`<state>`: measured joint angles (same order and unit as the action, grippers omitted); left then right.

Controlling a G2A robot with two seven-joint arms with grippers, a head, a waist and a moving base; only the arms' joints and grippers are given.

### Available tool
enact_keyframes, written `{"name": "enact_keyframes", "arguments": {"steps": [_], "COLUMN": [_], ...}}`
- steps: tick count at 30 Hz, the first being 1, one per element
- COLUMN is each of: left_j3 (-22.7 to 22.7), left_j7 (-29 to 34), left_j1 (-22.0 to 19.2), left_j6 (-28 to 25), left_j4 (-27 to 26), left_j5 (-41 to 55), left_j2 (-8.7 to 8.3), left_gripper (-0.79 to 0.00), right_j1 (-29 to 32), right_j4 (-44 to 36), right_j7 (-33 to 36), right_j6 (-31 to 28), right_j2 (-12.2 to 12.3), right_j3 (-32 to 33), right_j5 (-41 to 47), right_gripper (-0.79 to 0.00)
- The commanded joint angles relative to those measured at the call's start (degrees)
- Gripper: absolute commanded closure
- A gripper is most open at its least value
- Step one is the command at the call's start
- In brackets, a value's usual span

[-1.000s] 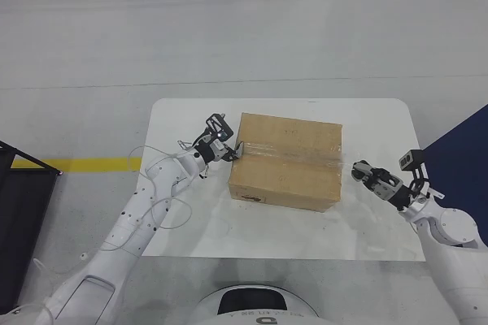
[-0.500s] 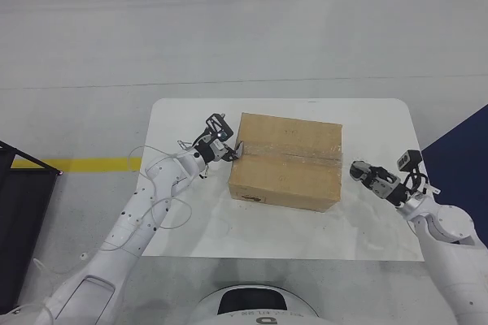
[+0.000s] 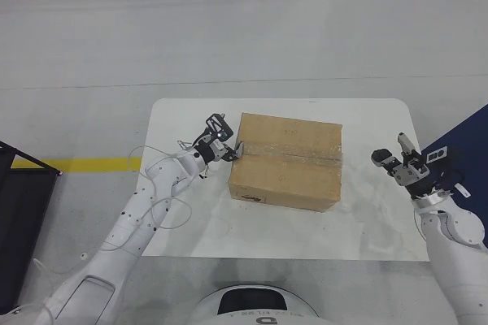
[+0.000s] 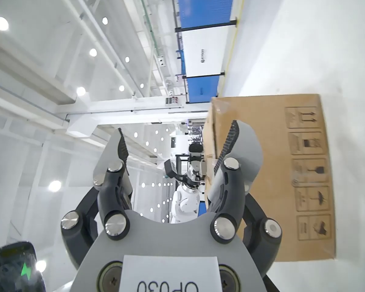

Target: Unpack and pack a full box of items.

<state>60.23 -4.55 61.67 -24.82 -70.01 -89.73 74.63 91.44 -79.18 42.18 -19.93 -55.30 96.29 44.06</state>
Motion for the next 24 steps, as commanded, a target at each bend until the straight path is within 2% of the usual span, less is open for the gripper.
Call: {"name": "enact_keyframes", "arguments": {"steps": [1, 11, 13, 15, 16, 18, 19, 20, 21, 24], "left_j3": [0.0, 0.0, 0.0, 0.0, 0.0, 0.0, 0.0, 0.0, 0.0, 0.0], "left_j7": [0.0, 0.0, 0.0, 0.0, 0.0, 0.0, 0.0, 0.0, 0.0, 0.0], "left_j1": [0.0, 0.0, 0.0, 0.0, 0.0, 0.0, 0.0, 0.0, 0.0, 0.0], "left_j6": [0.0, 0.0, 0.0, 0.0, 0.0, 0.0, 0.0, 0.0, 0.0, 0.0], "left_j4": [0.0, 0.0, 0.0, 0.0, 0.0, 0.0, 0.0, 0.0, 0.0, 0.0], "left_j5": [0.0, 0.0, 0.0, 0.0, 0.0, 0.0, 0.0, 0.0, 0.0, 0.0], "left_j2": [0.0, 0.0, 0.0, 0.0, 0.0, 0.0, 0.0, 0.0, 0.0, 0.0], "left_gripper": [-0.785, -0.785, -0.785, -0.785, -0.785, -0.785, -0.785, -0.785, -0.785, -0.785], "right_j1": [-0.02, -0.12, -0.46, -0.35, -0.19, -0.1, -0.27, -0.72, -1.5, -6.89], "right_j4": [0.05, -0.37, -3.74, -8.61, -11.97, -20.71, -24.8, -28.55, -31.95, -35.95], "right_j7": [0.05, 0.09, 2.26, 5.5, 5.75, 5.26, 3.87, 1.62, 0.71, -1.55], "right_j6": [0.13, 0.14, 0.13, -0.33, 0.16, 4.82, 8.66, 13.53, 19.4, 34.12], "right_j2": [0.01, -0.03, -0.28, -0.16, -0.01, 0.31, 0.43, 0.48, 0.54, 0.27], "right_j3": [-0.06, -0.13, -0.66, -0.33, -0.27, -1.61, -2.8, -4.46, -7.24, -16.17], "right_j5": [-0.18, 0.11, 3.22, 1.8, -1.62, -10.62, -15.87, -21.22, -26.94, -39.15], "right_gripper": [-0.785, -0.785, -0.785, -0.785, -0.785, -0.785, -0.382, -0.219, 0.0, 0.0]}}
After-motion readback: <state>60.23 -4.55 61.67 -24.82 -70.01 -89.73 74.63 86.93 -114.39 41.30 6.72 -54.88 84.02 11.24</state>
